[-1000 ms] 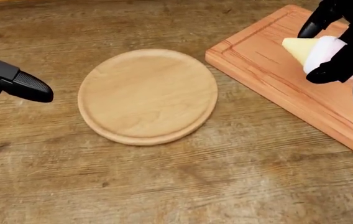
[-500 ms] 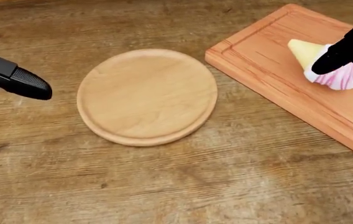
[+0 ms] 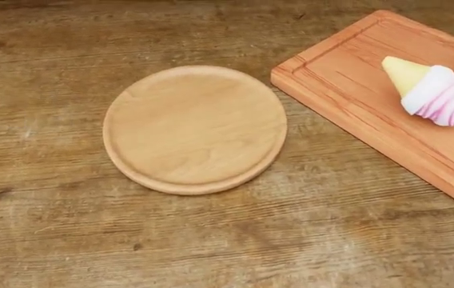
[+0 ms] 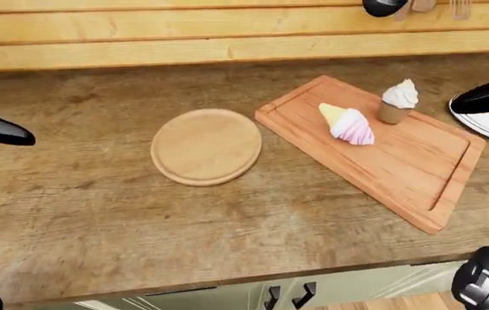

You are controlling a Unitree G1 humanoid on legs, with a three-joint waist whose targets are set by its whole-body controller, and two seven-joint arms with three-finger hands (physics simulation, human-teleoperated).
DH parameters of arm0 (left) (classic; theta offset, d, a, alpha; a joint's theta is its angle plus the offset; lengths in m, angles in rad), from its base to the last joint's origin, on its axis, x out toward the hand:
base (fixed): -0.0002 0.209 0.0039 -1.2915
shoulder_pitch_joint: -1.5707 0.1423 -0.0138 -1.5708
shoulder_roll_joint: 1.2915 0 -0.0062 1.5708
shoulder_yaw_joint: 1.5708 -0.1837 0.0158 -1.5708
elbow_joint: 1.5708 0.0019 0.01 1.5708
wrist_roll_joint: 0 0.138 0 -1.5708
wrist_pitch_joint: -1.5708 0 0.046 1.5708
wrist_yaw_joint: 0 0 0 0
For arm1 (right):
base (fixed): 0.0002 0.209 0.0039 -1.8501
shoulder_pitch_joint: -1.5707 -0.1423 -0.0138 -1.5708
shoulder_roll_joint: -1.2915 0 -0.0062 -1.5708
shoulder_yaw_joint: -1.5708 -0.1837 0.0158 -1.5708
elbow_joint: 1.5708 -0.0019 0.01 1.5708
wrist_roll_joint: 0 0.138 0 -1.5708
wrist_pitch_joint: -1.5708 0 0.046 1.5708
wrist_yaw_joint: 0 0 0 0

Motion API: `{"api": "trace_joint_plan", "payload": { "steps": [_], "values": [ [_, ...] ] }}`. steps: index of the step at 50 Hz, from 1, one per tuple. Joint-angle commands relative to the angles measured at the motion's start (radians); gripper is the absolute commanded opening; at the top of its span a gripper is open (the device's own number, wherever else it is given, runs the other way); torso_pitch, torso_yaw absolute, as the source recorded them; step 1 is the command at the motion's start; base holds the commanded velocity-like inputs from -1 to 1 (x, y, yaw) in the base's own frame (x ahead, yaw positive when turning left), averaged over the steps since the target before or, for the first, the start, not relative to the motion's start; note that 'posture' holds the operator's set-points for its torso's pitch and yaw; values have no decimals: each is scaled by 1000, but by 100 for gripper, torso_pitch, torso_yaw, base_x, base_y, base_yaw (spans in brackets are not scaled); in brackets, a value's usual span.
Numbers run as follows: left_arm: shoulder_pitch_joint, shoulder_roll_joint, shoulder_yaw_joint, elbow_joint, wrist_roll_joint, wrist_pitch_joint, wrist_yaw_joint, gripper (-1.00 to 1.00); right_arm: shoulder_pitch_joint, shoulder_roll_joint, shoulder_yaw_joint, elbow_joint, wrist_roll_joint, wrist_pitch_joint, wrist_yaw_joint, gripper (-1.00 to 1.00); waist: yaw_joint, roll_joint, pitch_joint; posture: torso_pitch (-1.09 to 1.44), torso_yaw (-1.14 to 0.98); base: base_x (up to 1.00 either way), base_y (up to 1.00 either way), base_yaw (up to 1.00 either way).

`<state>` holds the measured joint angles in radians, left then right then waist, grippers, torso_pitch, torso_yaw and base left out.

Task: Move the dessert items from the plate to the tray.

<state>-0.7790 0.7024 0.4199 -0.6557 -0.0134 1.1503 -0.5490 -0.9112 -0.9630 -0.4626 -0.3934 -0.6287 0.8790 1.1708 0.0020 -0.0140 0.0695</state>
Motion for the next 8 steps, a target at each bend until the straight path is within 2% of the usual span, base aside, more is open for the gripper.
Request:
{"api": "trace_joint_plan", "payload": {
  "steps": [1, 3, 6, 8],
  "values": [
    [-16, 36, 42, -17, -9, -4, 44, 100, 62, -59, -82, -33, 110, 29, -50, 86, 1, -2, -18, 0, 0, 0, 0, 0],
    [-18, 75, 83, -31, -22, -15, 83, 100, 190, -101, -206, -82, 197, 47, -77, 100, 1, -5, -18, 0, 0, 0, 0, 0],
    [-34, 111, 142, -42, -81, 7, 147, 100, 320, -158, -348, -113, 324, 71, -136, 100, 2, -11, -12, 0, 0, 0, 0, 0],
    [-43, 134, 188, -47, -119, 26, 211, 100, 423, -165, -482, -146, 386, 67, -148, 100, 1, -12, -6, 0, 0, 0, 0, 0]
  ]
}}
